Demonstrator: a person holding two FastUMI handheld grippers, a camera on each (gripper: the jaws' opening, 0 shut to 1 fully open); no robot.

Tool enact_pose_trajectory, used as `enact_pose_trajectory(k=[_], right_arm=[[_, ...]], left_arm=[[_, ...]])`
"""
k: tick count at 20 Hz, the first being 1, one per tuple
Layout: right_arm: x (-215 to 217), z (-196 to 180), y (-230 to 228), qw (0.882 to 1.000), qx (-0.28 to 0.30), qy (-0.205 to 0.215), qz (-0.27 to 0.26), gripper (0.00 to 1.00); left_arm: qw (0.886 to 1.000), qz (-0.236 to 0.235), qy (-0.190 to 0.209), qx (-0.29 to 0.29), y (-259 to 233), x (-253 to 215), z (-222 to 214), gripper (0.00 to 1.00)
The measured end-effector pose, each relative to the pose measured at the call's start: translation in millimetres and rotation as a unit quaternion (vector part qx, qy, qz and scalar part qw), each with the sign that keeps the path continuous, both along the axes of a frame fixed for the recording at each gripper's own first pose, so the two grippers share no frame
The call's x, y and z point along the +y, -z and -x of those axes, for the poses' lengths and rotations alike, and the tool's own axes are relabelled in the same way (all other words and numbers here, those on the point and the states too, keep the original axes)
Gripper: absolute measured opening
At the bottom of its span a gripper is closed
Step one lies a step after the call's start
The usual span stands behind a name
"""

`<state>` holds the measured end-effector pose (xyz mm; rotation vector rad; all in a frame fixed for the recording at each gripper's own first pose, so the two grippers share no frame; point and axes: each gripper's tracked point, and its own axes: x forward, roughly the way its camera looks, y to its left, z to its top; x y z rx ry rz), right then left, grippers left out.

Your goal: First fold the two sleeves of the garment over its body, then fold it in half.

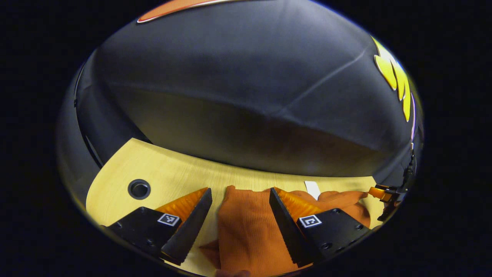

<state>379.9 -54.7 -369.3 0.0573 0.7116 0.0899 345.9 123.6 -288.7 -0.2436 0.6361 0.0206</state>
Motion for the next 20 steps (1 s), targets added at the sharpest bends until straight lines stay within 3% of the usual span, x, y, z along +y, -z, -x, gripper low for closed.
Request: enact_pose_trajectory(k=[6,9,13,16,20], right_arm=[[19.2,33.1,-133.4,0.994,-0.11,-0.009,-0.001,0.91],[25.0,64.6,-220.0,0.984,-0.177,-0.012,-0.007,0.95],[37.6,106.6,-302.4,0.968,-0.249,-0.021,-0.017,0.95],[47.2,152.5,-344.1,0.96,-0.279,-0.019,-0.019,0.94],[44.6,197.4,-375.0,0.95,-0.311,0.006,-0.022,0.93]], left_arm=[[0.993,-0.025,-0.017,-0.118,-105.9,-0.1,32.0,0.97],[0.981,-0.051,-0.021,-0.185,-184.7,-8.2,67.3,0.97],[0.966,-0.077,-0.012,-0.247,-264.9,-29.2,122.8,1.0],[0.956,-0.092,-0.008,-0.279,-303.1,-46.9,158.5,0.98],[0.949,-0.096,-0.036,-0.299,-321.3,-62.0,202.3,0.98]])
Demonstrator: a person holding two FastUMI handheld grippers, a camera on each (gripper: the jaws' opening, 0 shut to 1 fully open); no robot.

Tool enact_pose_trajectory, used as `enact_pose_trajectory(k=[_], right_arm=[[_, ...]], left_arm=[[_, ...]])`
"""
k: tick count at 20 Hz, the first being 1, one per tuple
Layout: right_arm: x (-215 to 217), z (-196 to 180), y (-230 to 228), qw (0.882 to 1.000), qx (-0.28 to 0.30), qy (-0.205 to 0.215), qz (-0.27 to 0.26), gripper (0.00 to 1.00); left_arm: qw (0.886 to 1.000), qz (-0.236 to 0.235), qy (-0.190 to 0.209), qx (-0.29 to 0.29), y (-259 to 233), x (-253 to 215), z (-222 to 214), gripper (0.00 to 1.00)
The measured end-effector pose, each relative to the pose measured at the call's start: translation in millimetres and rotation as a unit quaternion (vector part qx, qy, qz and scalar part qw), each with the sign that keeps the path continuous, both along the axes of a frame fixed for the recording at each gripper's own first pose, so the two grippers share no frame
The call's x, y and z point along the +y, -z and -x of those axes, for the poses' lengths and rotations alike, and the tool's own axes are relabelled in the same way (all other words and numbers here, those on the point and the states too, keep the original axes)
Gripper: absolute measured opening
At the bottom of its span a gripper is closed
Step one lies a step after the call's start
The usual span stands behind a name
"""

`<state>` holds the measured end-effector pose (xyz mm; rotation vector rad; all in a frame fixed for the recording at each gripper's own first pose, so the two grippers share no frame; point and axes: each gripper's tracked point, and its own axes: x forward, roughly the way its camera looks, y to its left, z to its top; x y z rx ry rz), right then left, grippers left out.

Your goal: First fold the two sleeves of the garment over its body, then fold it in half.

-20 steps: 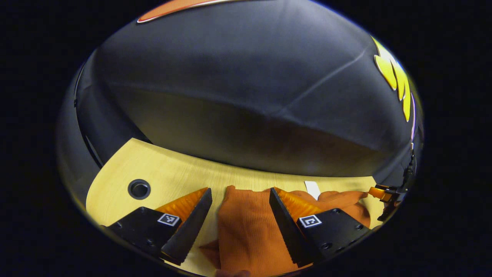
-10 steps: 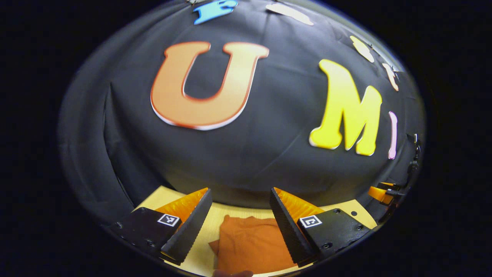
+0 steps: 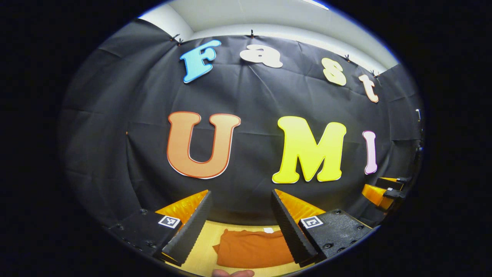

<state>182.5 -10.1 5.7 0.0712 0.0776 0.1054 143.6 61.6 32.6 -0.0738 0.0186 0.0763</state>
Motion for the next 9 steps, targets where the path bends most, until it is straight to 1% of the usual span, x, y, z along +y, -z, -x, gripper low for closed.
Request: enact_pose_trajectory(k=[1,2,3,4,7,9], right_arm=[[-0.2,8.1,-3.9,1.0,-0.002,0.005,-0.003,0.94],[0.9,11.2,-2.4,1.0,-0.003,0.004,-0.007,0.94],[2.9,16.8,-0.7,1.0,-0.001,0.001,-0.009,0.96],[4.1,25.4,1.8,1.0,0.0,-0.002,-0.009,0.96],[5.2,35.6,4.3,1.0,-0.002,-0.001,-0.008,0.93],[6.4,41.5,6.0,1.0,0.001,0.003,-0.012,0.94]], left_arm=[[1.0,-0.001,0.005,-0.003,1.2,-8.6,9.9,0.92],[1.0,-0.006,0.008,-0.001,6.3,-16.5,20.0,0.98],[1.0,-0.011,0.007,-0.002,7.8,-19.8,27.8,0.93],[1.0,-0.013,0.008,-0.006,7.4,-22.9,36.7,0.98],[1.0,-0.015,0.015,-0.014,6.3,-32.9,48.1,0.98],[1.0,-0.018,0.022,-0.01,10.3,-38.4,53.2,0.98]])
